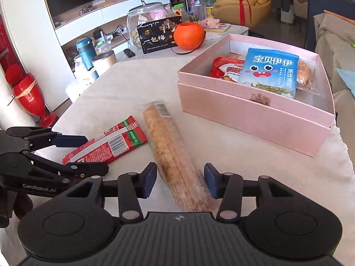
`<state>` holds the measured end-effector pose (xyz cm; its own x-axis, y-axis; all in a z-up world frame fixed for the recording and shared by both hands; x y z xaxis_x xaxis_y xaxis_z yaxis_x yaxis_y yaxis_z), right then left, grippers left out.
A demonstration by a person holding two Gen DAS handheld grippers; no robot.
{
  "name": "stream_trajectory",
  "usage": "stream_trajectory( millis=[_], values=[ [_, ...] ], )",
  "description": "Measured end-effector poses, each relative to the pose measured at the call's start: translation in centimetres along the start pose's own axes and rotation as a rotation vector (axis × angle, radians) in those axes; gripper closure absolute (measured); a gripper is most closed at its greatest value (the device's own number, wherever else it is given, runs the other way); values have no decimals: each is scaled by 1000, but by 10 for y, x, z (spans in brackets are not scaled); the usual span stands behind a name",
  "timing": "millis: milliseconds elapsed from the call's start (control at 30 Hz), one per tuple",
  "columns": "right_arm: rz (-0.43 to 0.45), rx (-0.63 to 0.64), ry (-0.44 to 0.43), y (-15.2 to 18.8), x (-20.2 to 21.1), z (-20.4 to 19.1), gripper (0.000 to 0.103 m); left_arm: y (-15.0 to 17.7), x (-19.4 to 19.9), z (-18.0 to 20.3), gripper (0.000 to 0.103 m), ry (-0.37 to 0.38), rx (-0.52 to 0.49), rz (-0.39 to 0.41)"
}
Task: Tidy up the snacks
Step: 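Move left tool to the red strip packet while right tool moves to the wafer roll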
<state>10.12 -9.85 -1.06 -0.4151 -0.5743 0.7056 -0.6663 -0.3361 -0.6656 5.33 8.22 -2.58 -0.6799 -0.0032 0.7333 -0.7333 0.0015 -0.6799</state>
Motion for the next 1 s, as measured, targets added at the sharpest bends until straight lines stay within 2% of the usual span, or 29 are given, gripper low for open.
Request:
stream_trajectory(
  millis=[200, 233, 367, 467, 533, 633, 733, 1000],
  values=[
    [-5, -105, -50, 23, 15, -3, 56, -12, -12, 4, 24, -66, 34, -8],
    [8, -94, -42, 25, 19, -2, 56, -12, -12, 4, 25, -77, 47, -1],
    [68, -32, 92, 32, 25, 3, 54, -9, -7, 1, 34, -108, 102, 15],
    [71, -26, 97, 38, 26, 3, 54, -8, -2, -7, 37, -108, 168, 15],
    [70, -18, 70, 38, 29, -3, 53, -7, 1, -10, 38, -103, 201, 14],
    [74, 1, -37, 37, 35, -18, 53, -8, 3, -9, 38, -92, 199, 0],
    [97, 53, 14, 33, 36, -23, 53, -8, 4, -5, 38, -82, 170, -14],
    [86, 31, 115, 32, 22, -15, 53, -8, 2, -4, 38, -68, 143, -20]
  ],
)
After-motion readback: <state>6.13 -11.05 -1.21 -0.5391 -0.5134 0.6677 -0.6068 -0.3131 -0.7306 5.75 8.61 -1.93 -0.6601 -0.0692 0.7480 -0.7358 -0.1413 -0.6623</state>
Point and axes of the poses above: each gripper's, at about its wrist camera, not at the fingertips, and x roughly against the way its jaws point, z to its right, y to its underside, the point moved 6 cm from there along -x, roughly the way its jaws point, and after that the axes turned 5 degrees about -y, right-handed, at the moved point
